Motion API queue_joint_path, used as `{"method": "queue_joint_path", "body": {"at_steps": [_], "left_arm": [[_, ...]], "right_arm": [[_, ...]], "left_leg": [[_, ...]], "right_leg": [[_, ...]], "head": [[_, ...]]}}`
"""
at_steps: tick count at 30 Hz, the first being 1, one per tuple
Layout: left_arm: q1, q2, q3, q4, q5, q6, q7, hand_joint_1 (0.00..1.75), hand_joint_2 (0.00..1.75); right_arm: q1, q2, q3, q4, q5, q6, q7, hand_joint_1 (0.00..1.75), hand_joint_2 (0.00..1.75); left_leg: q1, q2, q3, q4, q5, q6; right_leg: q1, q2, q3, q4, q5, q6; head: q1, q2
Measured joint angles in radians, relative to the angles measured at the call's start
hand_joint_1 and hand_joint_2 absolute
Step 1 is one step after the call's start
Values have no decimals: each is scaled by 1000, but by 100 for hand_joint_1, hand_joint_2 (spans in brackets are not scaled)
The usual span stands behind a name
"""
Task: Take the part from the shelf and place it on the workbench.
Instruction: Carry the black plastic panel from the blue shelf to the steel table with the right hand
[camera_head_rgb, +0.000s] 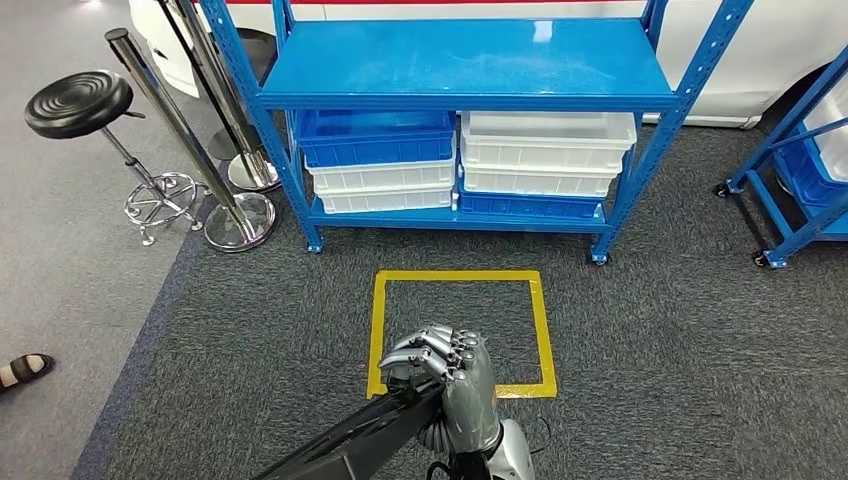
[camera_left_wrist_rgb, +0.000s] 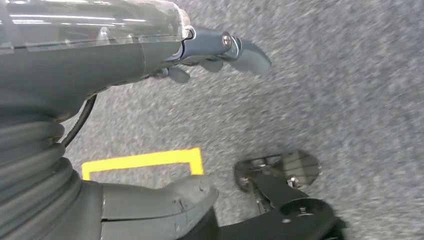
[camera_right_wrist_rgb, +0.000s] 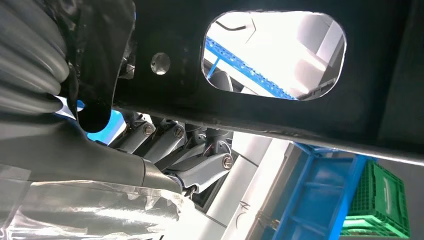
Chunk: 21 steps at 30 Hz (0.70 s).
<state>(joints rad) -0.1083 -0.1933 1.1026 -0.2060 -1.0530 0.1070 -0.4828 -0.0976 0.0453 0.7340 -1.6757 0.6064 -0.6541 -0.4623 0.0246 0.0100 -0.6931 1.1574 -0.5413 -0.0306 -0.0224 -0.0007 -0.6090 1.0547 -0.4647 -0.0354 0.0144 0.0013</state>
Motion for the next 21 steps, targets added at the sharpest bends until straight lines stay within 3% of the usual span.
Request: {"method": "queue_joint_path", "body": {"at_steps": [1,2,4,6,8,9,10,12,13,14,16,17,18,19,20,21], "left_arm": [[1,1,0,0,0,0,1,0,175],[1,2,0,0,0,0,1,0,175],[1,4,1,0,-1,1,3,0,175],[0,7,1,0,-3,3,8,0,175],[-4,12,1,-1,-5,4,12,0,175],[-5,14,1,-1,-6,5,13,0,175],[-7,15,1,-1,-6,5,14,0,175],[-8,17,1,-1,-7,2,13,0,175],[-9,17,2,-1,-8,1,12,0,175],[-11,18,2,-1,-10,-1,10,0,175],[-16,19,2,-1,-13,-2,9,0,175],[-17,19,2,-1,-13,-2,9,0,175],[-18,19,2,-1,-13,-2,9,0,175],[-19,19,2,-1,-14,-2,9,0,175],[-19,19,2,-1,-14,-2,9,0,175],[-20,19,2,-1,-14,-2,9,0,175]], "right_arm": [[-1,1,0,1,0,0,0,175,175],[-1,1,0,2,-1,0,0,175,175],[-1,1,0,5,-2,0,0,175,175],[-2,2,0,6,-2,-3,0,175,175],[-3,4,0,6,-2,-7,-1,175,175],[-5,5,0,6,-2,-9,-2,175,175],[-6,6,0,6,-2,-10,-2,175,175],[-9,8,0,6,-1,-10,-3,175,175],[-10,8,0,6,-1,-10,-3,175,175],[-11,8,0,7,0,-9,-3,175,175],[-12,8,0,7,1,-9,-3,175,175],[-12,8,0,8,1,-9,-3,175,175],[-12,8,0,8,2,-9,-3,175,175],[-12,8,0,9,2,-9,-3,175,175],[-13,8,0,9,2,-9,-3,175,175],[-13,8,0,9,2,-9,-3,175,175]], "left_leg": [[0,0,-11,63,-44,-1],[-1,-1,-12,116,-68,0],[-4,-2,26,143,-48,8],[-15,-3,130,42,-6,31],[-29,-3,246,-111,-20,53],[-35,-2,278,-163,-33,60],[-39,-2,290,-191,-36,62],[-37,0,276,-207,-3,68],[-34,2,263,-214,16,73],[-31,4,247,-220,37,77],[-31,6,208,-218,69,81],[-30,7,186,-214,85,80],[-30,9,163,-208,99,78],[-29,11,140,-201,112,75],[-27,12,114,-190,123,70],[-25,13,92,-177,132,65]], "right_leg": [[3,-1,-17,0,13,-3],[7,-2,-34,0,27,-5],[15,-3,-70,1,55,-7],[21,-2,-97,0,82,-7],[23,-3,-109,-4,107,-1],[21,-5,-109,-9,120,4],[19,-7,-107,-17,134,10],[18,-7,-108,-30,145,21],[18,-5,-113,-19,117,26],[18,-2,-121,11,67,30],[13,0,-137,126,-55,39],[12,0,-141,192,-83,43],[10,0,-139,245,-81,47],[8,-1,-126,275,-58,50],[6,-1,-94,266,-26,52],[4,-1,-41,219,-12,54]], "head": [[0,0],[0,0],[0,0],[0,0],[0,0],[0,0],[0,0],[0,0],[0,0],[0,0],[0,0],[0,0],[0,0],[0,0],[0,0],[0,0]]}}
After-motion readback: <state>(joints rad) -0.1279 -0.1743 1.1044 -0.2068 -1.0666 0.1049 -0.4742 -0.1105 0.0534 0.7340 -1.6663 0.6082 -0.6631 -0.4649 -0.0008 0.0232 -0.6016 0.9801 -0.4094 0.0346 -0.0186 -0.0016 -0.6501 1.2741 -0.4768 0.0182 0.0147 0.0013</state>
